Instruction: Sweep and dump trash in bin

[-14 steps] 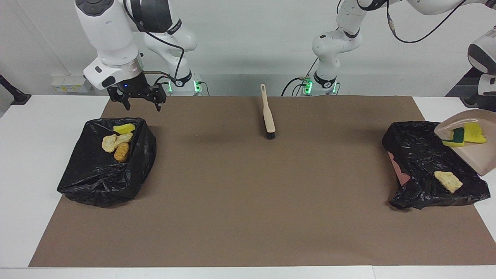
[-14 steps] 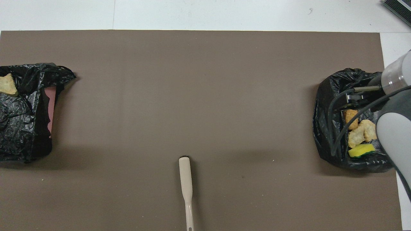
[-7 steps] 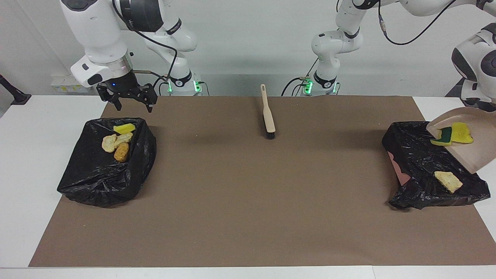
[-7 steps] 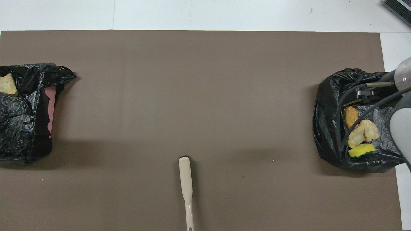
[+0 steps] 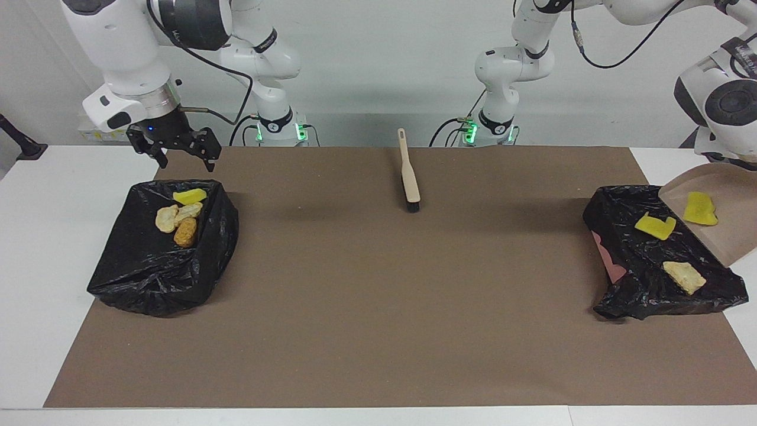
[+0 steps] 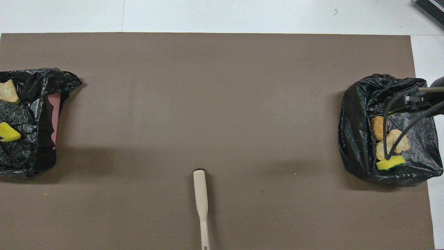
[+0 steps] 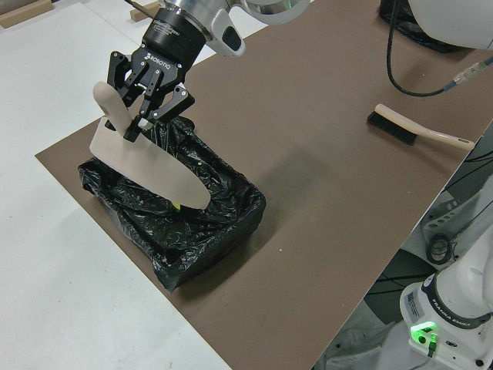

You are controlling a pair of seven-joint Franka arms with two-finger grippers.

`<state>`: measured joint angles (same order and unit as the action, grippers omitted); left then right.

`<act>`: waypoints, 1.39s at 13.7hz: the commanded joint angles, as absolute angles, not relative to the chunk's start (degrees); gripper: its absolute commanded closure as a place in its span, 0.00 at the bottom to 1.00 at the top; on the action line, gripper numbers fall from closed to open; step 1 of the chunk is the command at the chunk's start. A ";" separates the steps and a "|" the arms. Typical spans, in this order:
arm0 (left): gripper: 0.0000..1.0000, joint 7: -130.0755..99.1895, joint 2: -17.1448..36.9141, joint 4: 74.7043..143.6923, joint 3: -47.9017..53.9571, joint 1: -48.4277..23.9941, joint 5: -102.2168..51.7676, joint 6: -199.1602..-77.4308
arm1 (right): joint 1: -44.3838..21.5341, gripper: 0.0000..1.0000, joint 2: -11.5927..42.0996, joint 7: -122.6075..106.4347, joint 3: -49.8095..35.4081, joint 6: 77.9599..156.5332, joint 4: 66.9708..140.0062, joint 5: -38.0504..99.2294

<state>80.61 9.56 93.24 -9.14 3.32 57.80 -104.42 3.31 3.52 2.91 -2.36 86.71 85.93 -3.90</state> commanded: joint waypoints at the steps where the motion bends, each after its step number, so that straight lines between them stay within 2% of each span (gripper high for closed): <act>1: 1.00 78.84 6.33 97.64 -9.67 1.67 62.83 -104.76 | 2.63 0.00 1.42 4.20 -1.67 86.49 86.13 -2.63; 7: 1.00 81.56 6.07 96.68 -9.41 -1.05 66.88 -103.63 | 3.34 0.00 -1.23 5.98 -1.67 87.36 90.69 -0.79; 13: 1.00 80.51 5.27 97.82 -9.32 -5.00 69.41 -100.82 | 3.34 0.00 -1.23 5.28 -1.58 87.27 90.62 -0.79; 17: 1.00 69.13 4.84 105.09 -9.32 -7.29 73.38 -99.32 | 3.25 0.00 -1.05 5.10 -1.67 87.27 90.26 -0.97; 19: 1.00 68.82 4.31 105.04 -9.40 -7.03 76.88 -98.27 | 3.25 0.00 -1.05 5.27 -1.67 87.28 90.26 -0.97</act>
